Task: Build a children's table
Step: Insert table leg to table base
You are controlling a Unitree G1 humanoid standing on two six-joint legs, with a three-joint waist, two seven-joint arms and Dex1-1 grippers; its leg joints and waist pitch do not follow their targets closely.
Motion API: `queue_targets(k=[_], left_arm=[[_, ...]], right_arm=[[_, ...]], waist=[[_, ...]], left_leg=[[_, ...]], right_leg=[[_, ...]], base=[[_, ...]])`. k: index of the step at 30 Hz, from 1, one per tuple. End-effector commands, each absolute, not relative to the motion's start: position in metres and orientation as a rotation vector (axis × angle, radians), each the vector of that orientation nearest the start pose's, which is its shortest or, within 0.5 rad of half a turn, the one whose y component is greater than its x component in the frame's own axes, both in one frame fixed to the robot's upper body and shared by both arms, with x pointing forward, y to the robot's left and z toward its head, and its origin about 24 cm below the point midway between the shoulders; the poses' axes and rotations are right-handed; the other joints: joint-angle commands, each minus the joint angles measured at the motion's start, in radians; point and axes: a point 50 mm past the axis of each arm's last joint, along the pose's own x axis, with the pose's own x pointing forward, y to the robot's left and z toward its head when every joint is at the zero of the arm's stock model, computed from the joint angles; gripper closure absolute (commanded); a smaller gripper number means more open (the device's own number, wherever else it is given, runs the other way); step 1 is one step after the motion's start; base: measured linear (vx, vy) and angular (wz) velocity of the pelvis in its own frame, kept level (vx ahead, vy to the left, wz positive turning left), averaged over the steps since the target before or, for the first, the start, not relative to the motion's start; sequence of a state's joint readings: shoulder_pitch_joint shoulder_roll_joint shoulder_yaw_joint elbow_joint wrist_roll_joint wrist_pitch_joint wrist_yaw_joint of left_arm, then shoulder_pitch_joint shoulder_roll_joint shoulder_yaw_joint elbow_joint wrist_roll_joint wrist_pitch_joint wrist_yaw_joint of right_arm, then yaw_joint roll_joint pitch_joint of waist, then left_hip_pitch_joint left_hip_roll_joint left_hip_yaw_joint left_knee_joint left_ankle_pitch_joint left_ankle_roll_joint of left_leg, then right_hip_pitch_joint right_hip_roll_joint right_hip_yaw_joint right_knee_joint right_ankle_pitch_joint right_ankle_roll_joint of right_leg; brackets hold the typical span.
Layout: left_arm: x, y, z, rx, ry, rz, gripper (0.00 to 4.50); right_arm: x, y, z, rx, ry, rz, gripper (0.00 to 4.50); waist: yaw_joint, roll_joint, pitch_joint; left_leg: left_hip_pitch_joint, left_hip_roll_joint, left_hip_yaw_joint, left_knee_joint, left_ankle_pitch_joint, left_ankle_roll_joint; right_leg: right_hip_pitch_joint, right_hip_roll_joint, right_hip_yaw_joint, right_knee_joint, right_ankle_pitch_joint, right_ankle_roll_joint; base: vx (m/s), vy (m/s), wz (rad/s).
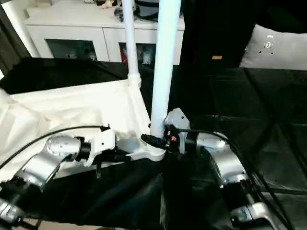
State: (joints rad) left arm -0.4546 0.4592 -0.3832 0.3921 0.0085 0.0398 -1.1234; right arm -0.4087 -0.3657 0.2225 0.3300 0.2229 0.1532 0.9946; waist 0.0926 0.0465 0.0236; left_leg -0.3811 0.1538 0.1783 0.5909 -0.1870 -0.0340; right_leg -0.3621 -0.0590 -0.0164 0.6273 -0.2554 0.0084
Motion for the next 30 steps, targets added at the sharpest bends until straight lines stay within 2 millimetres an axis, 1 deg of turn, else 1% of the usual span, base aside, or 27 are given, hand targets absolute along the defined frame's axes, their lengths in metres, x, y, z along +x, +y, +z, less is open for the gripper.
queue_targets(k=[1,3,4,6,8,9,10,11,12,13,14,15,16,17,18,19,20,21,22,23,24,25,26,27,28,29,30], left_arm=[[0.292,0.131,0.044,0.608,0.404,-1.395,4.50],[0.292,0.131,0.044,0.601,0.407,-1.395,4.50],[0.291,0.131,0.044,0.590,0.410,-1.394,4.50],[0.291,0.131,0.044,0.588,0.411,-1.394,4.50],[0.289,0.132,0.042,0.559,0.423,-1.384,4.50],[0.288,0.132,0.041,0.543,0.433,-1.371,4.50],[0.287,0.133,0.040,0.504,0.454,-1.327,4.50],[0.287,0.132,0.038,0.483,0.462,-1.287,4.50],[0.287,0.132,0.036,0.453,0.475,-1.211,4.50],[0.287,0.132,0.036,0.451,0.476,-1.205,4.50],[0.285,0.129,0.032,0.439,0.485,-1.128,4.50],[0.283,0.126,0.030,0.435,0.490,-1.094,4.50],[0.281,0.123,0.028,0.432,0.494,-1.059,4.50],[0.281,0.123,0.028,0.432,0.494,-1.059,4.50],[0.280,0.117,0.028,0.426,0.487,-1.025,4.50],[0.280,0.109,0.029,0.416,0.479,-0.968,4.50],[0.280,0.107,0.029,0.414,0.479,-0.957,4.50],[0.281,0.103,0.031,0.415,0.469,-0.920,4.50],[0.283,0.097,0.033,0.411,0.454,-0.893,4.50],[0.284,0.091,0.036,0.406,0.442,-0.867,4.50],[0.284,0.091,0.036,0.405,0.442,-0.866,4.50],[0.285,0.084,0.039,0.408,0.428,-0.840,4.50],[0.285,0.083,0.039,0.412,0.429,-0.837,4.50],[0.285,0.083,0.039,0.415,0.430,-0.837,4.50],[0.284,0.083,0.039,0.424,0.438,-0.834,4.50],[0.284,0.083,0.039,0.424,0.438,-0.834,4.50],[0.284,0.084,0.038,0.431,0.446,-0.824,4.50]], right_arm=[[0.279,-0.132,0.016,-0.156,0.481,1.189,2.59],[0.278,-0.132,0.015,-0.148,0.481,1.188,2.59],[0.277,-0.132,0.015,-0.141,0.480,1.186,2.59],[0.277,-0.132,0.014,-0.139,0.480,1.185,2.59],[0.276,-0.131,0.014,-0.117,0.479,1.174,2.59],[0.277,-0.130,0.014,-0.106,0.479,1.157,2.59],[0.280,-0.128,0.013,-0.098,0.489,1.084,2.59],[0.283,-0.127,0.012,-0.101,0.493,1.027,2.59],[0.289,-0.125,0.011,-0.102,0.504,0.921,2.59],[0.289,-0.125,0.010,-0.102,0.505,0.912,2.59],[0.297,-0.123,0.009,-0.089,0.516,0.784,2.59],[0.301,-0.121,0.008,-0.084,0.518,0.728,2.59],[0.306,-0.118,0.006,-0.086,0.520,0.668,2.59],[0.306,-0.118,0.006,-0.086,0.520,0.668,2.59],[0.310,-0.116,0.005,-0.087,0.519,0.613,2.59],[0.316,-0.114,0.003,-0.085,0.519,0.525,2.59],[0.317,-0.114,0.003,-0.084,0.519,0.509,2.59],[0.320,-0.113,0.004,-0.080,0.515,0.457,2.59],[0.322,-0.112,0.004,-0.073,0.512,0.409,2.59],[0.324,-0.110,0.004,-0.070,0.517,0.377,2.59],[0.324,-0.110,0.004,-0.070,0.517,0.376,2.59],[0.326,-0.107,0.003,-0.066,0.517,0.328,2.59],[0.327,-0.106,0.004,-0.065,0.511,0.314,2.59],[0.328,-0.106,0.004,-0.065,0.509,0.309,2.59],[0.329,-0.105,0.004,-0.063,0.503,0.298,2.59],[0.329,-0.105,0.004,-0.063,0.503,0.298,2.59],[0.329,-0.103,0.004,-0.059,0.499,0.301,2.59]], waist=[[-0.005,-0.002,-0.028],[-0.005,-0.002,-0.028],[-0.004,0.001,-0.028],[-0.005,0.001,-0.029],[-0.005,0.003,-0.028],[-0.006,0.002,-0.027],[-0.008,0.006,-0.026],[-0.009,0.005,-0.023],[-0.011,0.005,-0.021],[-0.014,0.006,-0.016],[-0.017,0.004,-0.010],[-0.028,0.005,-0.007],[-0.036,0.001,-0.009],[-0.040,0.002,-0.010],[-0.047,0.000,-0.011],[-0.056,-0.003,-0.014],[-0.061,0.001,-0.016],[-0.061,-0.003,-0.015],[-0.061,0.000,-0.015],[-0.064,-0.014,-0.014],[-0.060,-0.007,-0.015],[-0.059,-0.010,-0.015],[-0.060,-0.027,-0.015],[-0.057,-0.020,-0.017],[-0.055,-0.017,-0.017],[-0.056,-0.016,-0.017],[-0.056,-0.013,-0.017]], left_leg=[[0.024,0.082,-0.037,-0.095,-0.332,-0.016],[0.023,0.083,-0.038,-0.095,-0.328,-0.015],[0.023,0.083,-0.038,-0.096,-0.328,-0.014],[0.023,0.084,-0.038,-0.096,-0.325,-0.014],[0.024,0.084,-0.038,-0.097,-0.336,-0.017],[0.025,0.084,-0.038,-0.098,-0.346,-0.018],[0.026,0.085,-0.038,-0.101,-0.346,-0.025],[0.024,0.083,-0.040,-0.102,-0.364,-0.025],[0.027,0.084,-0.039,-0.104,-0.381,-0.035],[0.029,0.084,-0.039,-0.107,-0.403,-0.044],[0.033,0.078,-0.044,-0.110,-0.461,-0.059],[0.033,0.081,-0.053,-0.113,-0.496,-0.082],[0.030,0.079,-0.062,-0.115,-0.514,-0.091],[0.032,0.078,-0.063,-0.115,-0.519,-0.092],[0.027,0.077,-0.065,-0.117,-0.525,-0.088],[0.025,0.079,-0.064,-0.121,-0.509,-0.094],[0.025,0.077,-0.063,-0.123,-0.500,-0.096],[0.026,0.076,-0.060,-0.121,-0.501,-0.092],[0.032,0.075,-0.056,-0.118,-0.504,-0.090],[0.033,0.076,-0.052,-0.117,-0.505,-0.086],[0.035,0.075,-0.051,-0.116,-0.499,-0.084],[0.036,0.075,-0.049,-0.113,-0.495,-0.078],[0.033,0.073,-0.046,-0.112,-0.482,-0.069],[0.032,0.074,-0.049,-0.113,-0.473,-0.066],[0.033,0.074,-0.046,-0.112,-0.466,-0.066],[0.032,0.074,-0.046,-0.112,-0.463,-0.066],[0.031,0.075,-0.047,-0.115,-0.459,-0.069]], right_leg=[[0.007,-0.091,0.045,-0.092,-0.150,-0.209],[0.008,-0.092,0.045,-0.091,-0.144,-0.210],[0.008,-0.093,0.044,-0.091,-0.141,-0.212],[0.009,-0.092,0.044,-0.090,-0.127,-0.216],[0.007,-0.091,0.044,-0.090,-0.129,-0.220],[0.007,-0.092,0.044,-0.091,-0.142,-0.220],[0.007,-0.091,0.045,-0.091,-0.141,-0.222],[0.004,-0.091,0.045,-0.094,-0.171,-0.217],[0.003,-0.092,0.046,-0.095,-0.199,-0.215],[-0.001,-0.092,0.048,-0.098,-0.240,-0.214],[-0.004,-0.095,0.047,-0.109,-0.382,-0.186],[-0.008,-0.101,0.050,-0.111,-0.474,-0.165],[-0.006,-0.104,0.048,-0.115,-0.539,-0.136],[-0.010,-0.103,0.048,-0.119,-0.551,-0.126],[-0.008,-0.099,0.046,-0.122,-0.544,-0.110],[-0.007,-0.097,0.044,-0.115,-0.482,-0.124],[-0.006,-0.092,0.041,-0.116,-0.436,-0.129],[-0.010,-0.090,0.042,-0.120,-0.422,-0.129],[-0.015,-0.088,0.045,-0.122,-0.393,-0.136],[-0.016,-0.087,0.046,-0.123,-0.387,-0.140],[-0.018,-0.089,0.048,-0.124,-0.378,-0.144],[-0.018,-0.088,0.049,-0.125,-0.373,-0.143],[-0.018,-0.087,0.049,-0.128,-0.372,-0.140],[-0.015,-0.090,0.050,-0.123,-0.369,-0.139],[-0.019,-0.089,0.051,-0.125,-0.359,-0.136],[-0.018,-0.087,0.051,-0.125,-0.351,-0.136],[-0.015,-0.085,0.049,-0.122,-0.324,-0.135]], base=[[0.000,0.000,0.00],[0.000,0.000,0.00],[0.000,0.000,0.00],[0.000,0.000,0.00],[0.000,0.000,0.00],[0.000,0.000,0.00],[0.000,0.000,0.00],[0.000,0.000,0.00],[0.000,0.000,0.00],[0.000,0.000,0.00],[0.000,0.000,0.00],[0.000,0.000,0.00],[0.000,0.000,0.00],[-0.037,0.013,-0.18],[-0.025,0.024,-0.18],[-0.025,0.024,-0.18],[0.000,0.000,0.00],[0.000,0.000,0.00],[0.000,0.000,0.00],[0.000,0.000,0.00],[0.000,0.000,0.00],[0.000,0.000,0.00],[0.000,0.000,0.00],[0.000,0.000,0.00],[0.000,0.000,0.00],[0.000,0.000,0.00],[0.000,0.000,0.00]])
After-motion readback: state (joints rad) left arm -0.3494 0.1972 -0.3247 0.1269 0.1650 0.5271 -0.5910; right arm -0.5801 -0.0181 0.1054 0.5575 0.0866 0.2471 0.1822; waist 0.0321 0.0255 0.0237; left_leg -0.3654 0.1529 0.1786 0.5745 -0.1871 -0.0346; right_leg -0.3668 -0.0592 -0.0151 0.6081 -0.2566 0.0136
